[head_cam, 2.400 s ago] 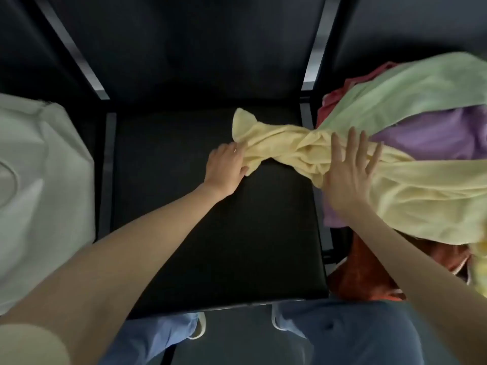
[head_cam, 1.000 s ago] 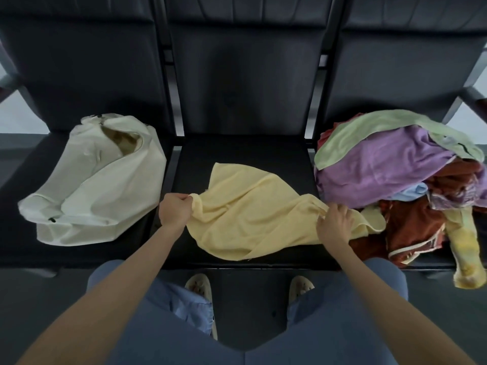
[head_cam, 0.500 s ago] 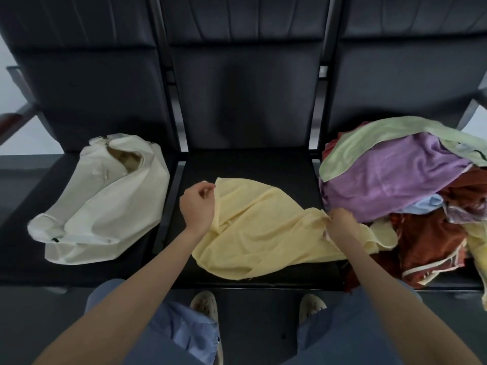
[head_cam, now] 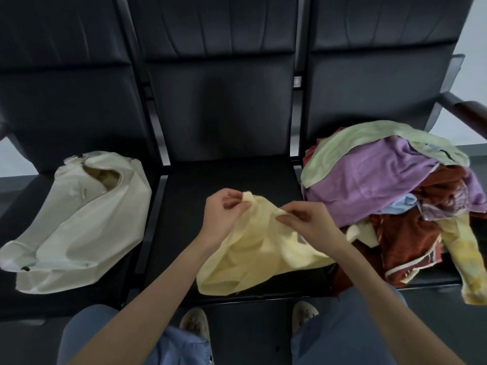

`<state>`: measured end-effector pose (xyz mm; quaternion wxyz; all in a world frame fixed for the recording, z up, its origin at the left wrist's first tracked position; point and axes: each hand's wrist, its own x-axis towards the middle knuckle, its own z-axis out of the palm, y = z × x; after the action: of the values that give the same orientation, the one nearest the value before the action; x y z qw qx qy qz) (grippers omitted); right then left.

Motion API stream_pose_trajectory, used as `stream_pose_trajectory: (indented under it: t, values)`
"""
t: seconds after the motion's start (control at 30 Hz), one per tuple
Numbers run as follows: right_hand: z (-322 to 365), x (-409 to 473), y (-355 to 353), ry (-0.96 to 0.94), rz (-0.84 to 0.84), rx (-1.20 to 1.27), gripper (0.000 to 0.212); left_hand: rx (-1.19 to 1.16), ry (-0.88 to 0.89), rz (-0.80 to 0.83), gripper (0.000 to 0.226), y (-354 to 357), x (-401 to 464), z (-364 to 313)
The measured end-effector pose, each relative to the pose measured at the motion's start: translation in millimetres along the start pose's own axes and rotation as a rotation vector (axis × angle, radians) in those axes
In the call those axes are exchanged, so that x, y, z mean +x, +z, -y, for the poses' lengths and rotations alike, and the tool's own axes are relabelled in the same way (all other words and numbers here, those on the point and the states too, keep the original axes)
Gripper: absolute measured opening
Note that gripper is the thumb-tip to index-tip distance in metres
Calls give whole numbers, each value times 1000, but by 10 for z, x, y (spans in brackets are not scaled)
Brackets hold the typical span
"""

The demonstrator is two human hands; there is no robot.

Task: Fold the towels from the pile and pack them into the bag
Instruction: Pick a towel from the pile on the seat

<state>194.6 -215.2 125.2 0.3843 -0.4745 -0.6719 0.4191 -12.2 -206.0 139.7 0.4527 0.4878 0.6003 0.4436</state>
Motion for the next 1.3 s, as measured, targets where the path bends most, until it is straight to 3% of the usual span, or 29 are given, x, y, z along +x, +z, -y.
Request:
stream_pose_trajectory:
  t: [0.27,0.5,0.7,0.93,1.2,1.3]
  values:
    - [143,96,242,-138,-47,-89,10,-52,12,127,17,-21,-38,54]
    - [159,148,381,-20,-151,-50,26,-38,28,143,15,-4,-27,126]
    - [129,183,438,-26,-148,-171,7,5,56,118,12,-46,35,186]
    - [120,172,376,0,-383,-111,11,342,76,178,10,-320,-4,753]
    - [118,184,125,50,-537,-98,7,428,-117,67,22,-768,-276,1318]
    - [134,185,17,74,-622,-100,4,355,-186,38,21,-882,-295,1254]
